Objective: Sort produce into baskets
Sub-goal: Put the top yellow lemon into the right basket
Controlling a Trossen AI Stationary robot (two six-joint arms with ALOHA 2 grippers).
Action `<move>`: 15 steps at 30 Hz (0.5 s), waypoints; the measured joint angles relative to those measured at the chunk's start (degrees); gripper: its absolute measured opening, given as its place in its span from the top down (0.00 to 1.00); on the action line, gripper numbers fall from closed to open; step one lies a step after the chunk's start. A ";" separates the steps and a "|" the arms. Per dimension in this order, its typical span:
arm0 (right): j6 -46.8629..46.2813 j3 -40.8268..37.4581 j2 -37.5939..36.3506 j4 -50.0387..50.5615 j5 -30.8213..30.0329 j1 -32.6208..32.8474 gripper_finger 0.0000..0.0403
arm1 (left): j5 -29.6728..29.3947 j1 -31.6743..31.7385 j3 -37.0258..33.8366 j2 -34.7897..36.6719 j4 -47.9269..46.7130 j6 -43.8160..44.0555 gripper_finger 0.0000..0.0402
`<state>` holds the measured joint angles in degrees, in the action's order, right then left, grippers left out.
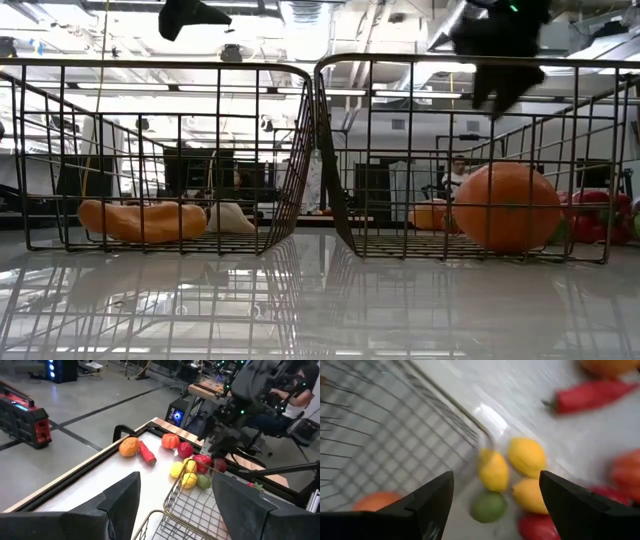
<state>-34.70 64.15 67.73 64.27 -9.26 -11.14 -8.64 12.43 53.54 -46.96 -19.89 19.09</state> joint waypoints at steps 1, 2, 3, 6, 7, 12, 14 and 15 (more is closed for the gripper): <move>-0.27 -1.77 -1.32 0.15 0.04 -0.87 0.20 | -0.32 0.00 0.00 0.00 0.01 0.02 0.42; -0.58 -3.47 -2.64 0.02 0.08 -1.84 0.20 | -0.71 0.00 0.00 0.00 0.01 0.03 0.42; -0.75 -4.85 -3.75 0.08 0.11 -2.87 0.20 | -1.02 0.00 0.00 0.00 0.03 0.02 0.42; -0.75 -7.78 -6.14 0.10 0.09 -5.75 0.20 | -2.31 0.00 0.00 0.00 0.12 0.05 0.42; -0.21 -8.34 -6.44 0.15 0.05 -6.64 0.20 | -2.62 0.00 0.00 0.00 0.12 0.07 0.42; 5.34 -8.53 -5.38 -0.69 0.10 -9.92 0.20 | -3.24 0.00 0.00 0.00 0.11 0.68 0.42; 9.24 -8.53 -3.81 -1.25 0.12 -10.95 0.20 | -3.76 0.00 0.00 0.00 0.10 1.02 0.42; 11.39 -8.53 -2.86 -1.42 0.18 -11.58 0.20 | -3.91 0.00 0.00 0.00 0.10 1.03 0.42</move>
<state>-23.31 55.61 64.88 62.85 -9.08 -22.73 -12.55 12.43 53.54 -46.96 -19.79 20.12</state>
